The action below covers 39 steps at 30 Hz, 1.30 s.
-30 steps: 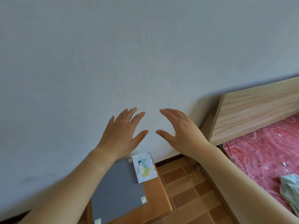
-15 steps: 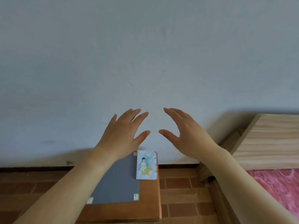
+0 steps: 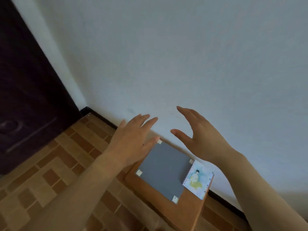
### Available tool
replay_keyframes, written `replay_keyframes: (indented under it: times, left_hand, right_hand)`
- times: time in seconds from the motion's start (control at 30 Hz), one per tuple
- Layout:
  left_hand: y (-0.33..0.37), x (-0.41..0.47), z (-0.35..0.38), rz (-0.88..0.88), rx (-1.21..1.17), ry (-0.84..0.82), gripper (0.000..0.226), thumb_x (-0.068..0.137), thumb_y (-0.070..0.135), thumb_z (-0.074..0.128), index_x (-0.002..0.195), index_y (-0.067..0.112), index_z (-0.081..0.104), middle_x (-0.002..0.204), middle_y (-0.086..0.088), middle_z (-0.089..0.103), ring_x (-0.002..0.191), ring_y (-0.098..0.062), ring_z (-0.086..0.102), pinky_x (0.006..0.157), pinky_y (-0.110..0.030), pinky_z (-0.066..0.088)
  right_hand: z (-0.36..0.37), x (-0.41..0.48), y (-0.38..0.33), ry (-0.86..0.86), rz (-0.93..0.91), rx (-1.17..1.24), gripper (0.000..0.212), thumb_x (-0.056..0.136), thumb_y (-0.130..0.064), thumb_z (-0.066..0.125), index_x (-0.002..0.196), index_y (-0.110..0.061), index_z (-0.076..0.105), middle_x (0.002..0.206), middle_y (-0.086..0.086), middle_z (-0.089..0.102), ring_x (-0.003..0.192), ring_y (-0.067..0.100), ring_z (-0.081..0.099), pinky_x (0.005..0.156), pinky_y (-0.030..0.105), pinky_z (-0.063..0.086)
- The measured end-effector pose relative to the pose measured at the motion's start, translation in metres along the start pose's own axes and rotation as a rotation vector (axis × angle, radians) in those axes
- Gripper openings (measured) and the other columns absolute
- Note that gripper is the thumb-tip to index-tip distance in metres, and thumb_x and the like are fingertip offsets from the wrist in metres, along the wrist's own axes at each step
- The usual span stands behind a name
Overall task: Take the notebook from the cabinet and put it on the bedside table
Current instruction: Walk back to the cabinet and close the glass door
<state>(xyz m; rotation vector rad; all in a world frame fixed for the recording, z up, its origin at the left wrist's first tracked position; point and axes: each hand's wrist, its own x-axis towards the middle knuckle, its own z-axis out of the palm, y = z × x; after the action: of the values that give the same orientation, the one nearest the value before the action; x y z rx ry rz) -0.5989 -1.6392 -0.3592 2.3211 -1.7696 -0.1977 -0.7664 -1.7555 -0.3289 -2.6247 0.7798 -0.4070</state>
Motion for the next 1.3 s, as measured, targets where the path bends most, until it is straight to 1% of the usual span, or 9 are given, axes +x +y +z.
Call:
replay_keyframes:
  times: [0.27,0.47,0.57,0.6,0.7,0.83,0.93,1.2,1.3]
  left_hand:
    - [-0.123,-0.105,-0.038,-0.307,-0.053,0.156,0.064,0.084,0.060,0.013,0.143,0.035,0.017,0.152,0.010,0.022,0.140,-0.008,0.014,0.112,-0.045,0.015]
    - [-0.220,-0.199,-0.073,-0.519,-0.041,0.229,0.069,0.081,0.063,0.011,0.143,0.036,0.019,0.152,0.010,0.024,0.140,-0.010,0.017,0.111,-0.045,0.017]
    - [-0.262,-0.258,-0.092,-0.649,0.017,0.267,0.065,0.084,0.063,0.013,0.143,0.037,0.018,0.152,0.011,0.024,0.139,-0.009,0.019,0.112,-0.047,0.022]
    - [-0.273,-0.278,-0.098,-0.700,0.028,0.279,0.063,0.085,0.062,0.015,0.143,0.037,0.018,0.152,0.011,0.024,0.139,-0.009,0.019,0.112,-0.047,0.024]
    - [-0.297,-0.340,-0.112,-0.865,0.042,0.314,0.065,0.084,0.064,0.014,0.143,0.036,0.019,0.152,0.011,0.024,0.139,-0.010,0.020,0.113,-0.046,0.023]
    - [-0.317,-0.407,-0.116,-1.039,0.086,0.384,0.066,0.085,0.061,0.017,0.141,0.029,0.029,0.147,0.004,0.036,0.134,-0.016,0.034,0.107,-0.043,0.031]
    - [-0.334,-0.442,-0.119,-1.167,0.044,0.429,0.067,0.083,0.062,0.016,0.142,0.032,0.025,0.150,0.005,0.030,0.135,-0.015,0.031,0.108,-0.043,0.032]
    - [-0.407,-0.496,-0.142,-1.307,0.018,0.481,0.058,0.091,0.055,0.031,0.143,0.031,0.024,0.151,0.005,0.027,0.129,-0.016,0.040,0.104,-0.042,0.036]
    - [-0.453,-0.505,-0.155,-1.329,0.032,0.487,0.064,0.087,0.059,0.024,0.143,0.030,0.025,0.150,0.003,0.029,0.130,-0.016,0.038,0.106,-0.038,0.032]
  right_hand:
    - [0.067,0.067,-0.125,-0.188,-0.240,0.058,0.065,0.088,-0.051,0.045,0.143,-0.030,0.018,0.149,-0.011,0.027,0.132,0.007,0.027,0.099,0.016,0.018]
    - [0.129,0.106,-0.249,-0.256,-0.419,0.141,0.061,0.088,-0.048,0.045,0.142,-0.028,0.023,0.146,-0.009,0.032,0.130,0.008,0.031,0.099,0.017,0.020]
    - [0.168,0.118,-0.326,-0.340,-0.545,0.163,0.060,0.089,-0.049,0.043,0.142,-0.030,0.021,0.148,-0.009,0.029,0.133,0.010,0.029,0.106,0.027,0.023]
    - [0.181,0.119,-0.351,-0.360,-0.595,0.162,0.062,0.089,-0.051,0.042,0.142,-0.030,0.020,0.149,-0.008,0.029,0.134,0.010,0.029,0.107,0.029,0.024]
    - [0.214,0.120,-0.424,-0.443,-0.734,0.172,0.064,0.088,-0.052,0.044,0.143,-0.033,0.016,0.150,-0.012,0.025,0.135,0.008,0.026,0.104,0.026,0.022]
    - [0.251,0.115,-0.504,-0.552,-0.890,0.199,0.066,0.088,-0.050,0.047,0.143,-0.033,0.015,0.150,-0.011,0.023,0.135,0.007,0.023,0.105,0.025,0.022]
    - [0.274,0.115,-0.550,-0.621,-0.994,0.208,0.066,0.087,-0.049,0.049,0.143,-0.030,0.019,0.149,-0.012,0.026,0.134,0.008,0.026,0.106,0.027,0.025]
    - [0.341,0.142,-0.655,-0.667,-1.180,0.220,0.065,0.088,-0.048,0.050,0.142,-0.029,0.021,0.148,-0.011,0.028,0.134,0.009,0.028,0.107,0.030,0.028]
    - [0.367,0.167,-0.696,-0.670,-1.228,0.187,0.064,0.088,-0.050,0.048,0.142,-0.030,0.020,0.148,-0.013,0.027,0.133,0.009,0.028,0.105,0.029,0.029]
